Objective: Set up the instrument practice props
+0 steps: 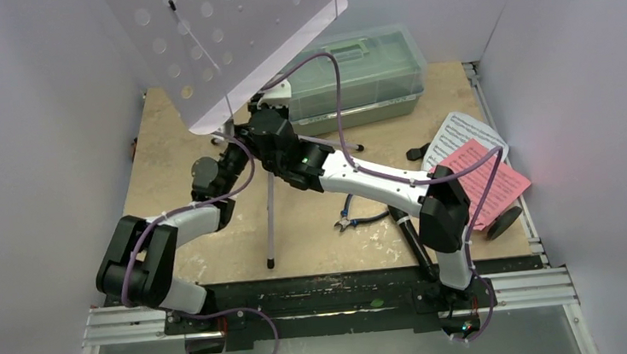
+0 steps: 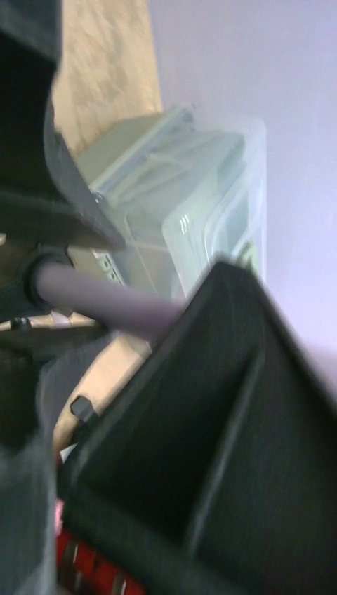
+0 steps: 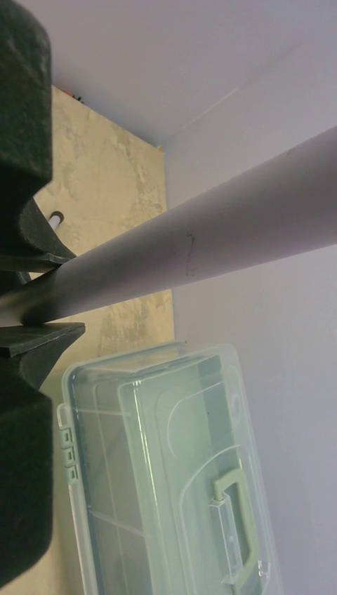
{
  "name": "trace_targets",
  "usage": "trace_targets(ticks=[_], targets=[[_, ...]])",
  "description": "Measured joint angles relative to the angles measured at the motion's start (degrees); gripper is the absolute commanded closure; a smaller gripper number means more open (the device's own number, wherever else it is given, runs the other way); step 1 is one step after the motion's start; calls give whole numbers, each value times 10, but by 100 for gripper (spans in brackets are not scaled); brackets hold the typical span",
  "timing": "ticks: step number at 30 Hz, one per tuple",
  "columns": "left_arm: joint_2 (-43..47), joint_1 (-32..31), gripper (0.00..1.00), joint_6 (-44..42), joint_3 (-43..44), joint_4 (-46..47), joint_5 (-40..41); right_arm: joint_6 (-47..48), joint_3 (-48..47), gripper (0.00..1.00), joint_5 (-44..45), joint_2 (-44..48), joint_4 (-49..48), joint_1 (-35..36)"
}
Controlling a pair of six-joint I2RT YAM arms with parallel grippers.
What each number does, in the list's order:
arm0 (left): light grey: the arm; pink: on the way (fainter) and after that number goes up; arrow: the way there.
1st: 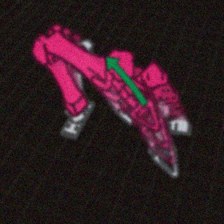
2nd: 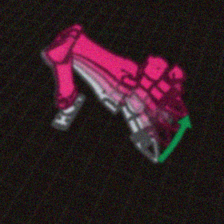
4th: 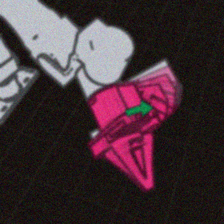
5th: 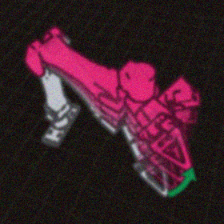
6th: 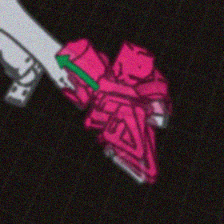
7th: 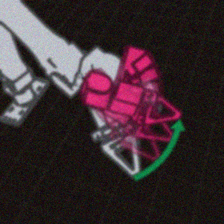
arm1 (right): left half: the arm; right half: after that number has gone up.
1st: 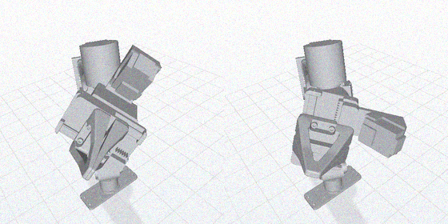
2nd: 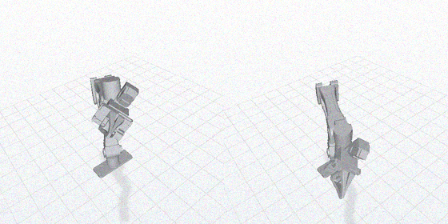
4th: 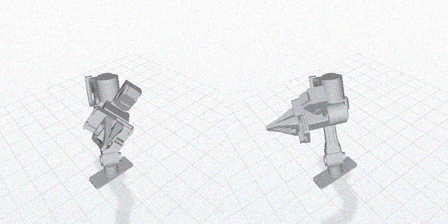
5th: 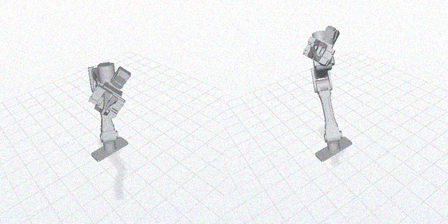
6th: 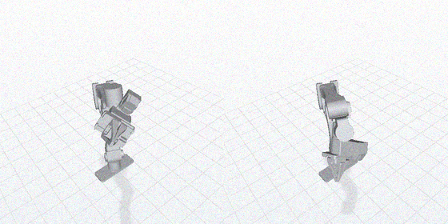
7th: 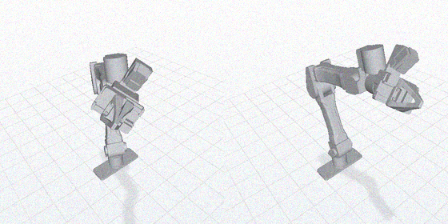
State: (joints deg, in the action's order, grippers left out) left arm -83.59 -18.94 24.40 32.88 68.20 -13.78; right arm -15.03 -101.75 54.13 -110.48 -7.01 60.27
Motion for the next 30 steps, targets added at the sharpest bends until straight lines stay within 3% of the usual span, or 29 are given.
trace_targets(ticks=[1, 3, 9, 12, 18, 22, 25, 30], targets=[[-10, -3, 79, 2, 0, 20, -5, -1, 0, 100, -2, 0, 2, 0], [-27, -11, 87, -7, 0, 56, -9, -3, 0, 90, -3, 0, 3, 0], [-45, -13, 96, -61, -14, 110, -19, -10, 41, 32, -32, 26, -7, -3], [-44, -15, 98, -77, -23, 115, -22, -8, 131, 15, -61, 98, -17, -5], [-44, -18, 100, -93, -24, 110, -19, 17, 280, 4, -167, 269, -81, -13], [-43, -18, 100, -97, -24, 109, -19, 55, 383, 1, -261, 339, -156, -65], [-40, -19, 100, -101, -24, 102, -16, 123, 440, 1, -345, 327, -204, -96], [-31, -21, 100, -103, -24, 87, -8, 320, 492, 3, -481, 226, -264, -96]])
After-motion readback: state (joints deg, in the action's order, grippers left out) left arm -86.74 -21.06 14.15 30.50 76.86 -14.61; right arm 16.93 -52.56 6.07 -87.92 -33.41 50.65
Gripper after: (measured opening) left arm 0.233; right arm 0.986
